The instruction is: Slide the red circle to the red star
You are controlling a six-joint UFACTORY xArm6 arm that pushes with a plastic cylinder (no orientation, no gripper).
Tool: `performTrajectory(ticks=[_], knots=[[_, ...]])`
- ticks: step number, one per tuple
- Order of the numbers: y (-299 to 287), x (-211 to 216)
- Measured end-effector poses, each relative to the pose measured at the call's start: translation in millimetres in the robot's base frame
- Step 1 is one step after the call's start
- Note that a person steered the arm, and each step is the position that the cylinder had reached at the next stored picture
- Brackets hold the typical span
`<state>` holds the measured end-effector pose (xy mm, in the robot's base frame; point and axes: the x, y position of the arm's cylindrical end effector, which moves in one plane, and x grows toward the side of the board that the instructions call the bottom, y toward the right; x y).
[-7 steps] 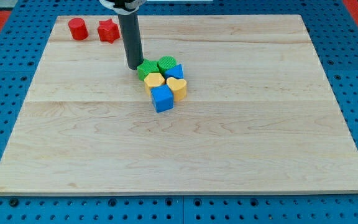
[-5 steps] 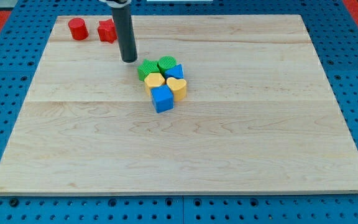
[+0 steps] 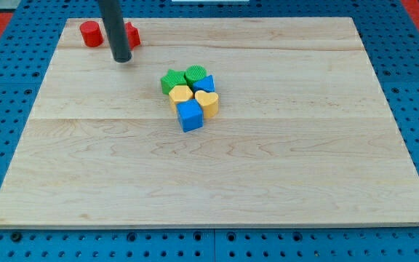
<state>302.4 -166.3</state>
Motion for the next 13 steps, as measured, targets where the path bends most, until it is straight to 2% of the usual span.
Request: performTrajectory(ticks=[3,5,7,8,9,11,12,13], knots=[[-16,14],[-47,19],[-80,81],[-114,71],[-133,37],[-133,-44],[-133,-72],[-125,-76]])
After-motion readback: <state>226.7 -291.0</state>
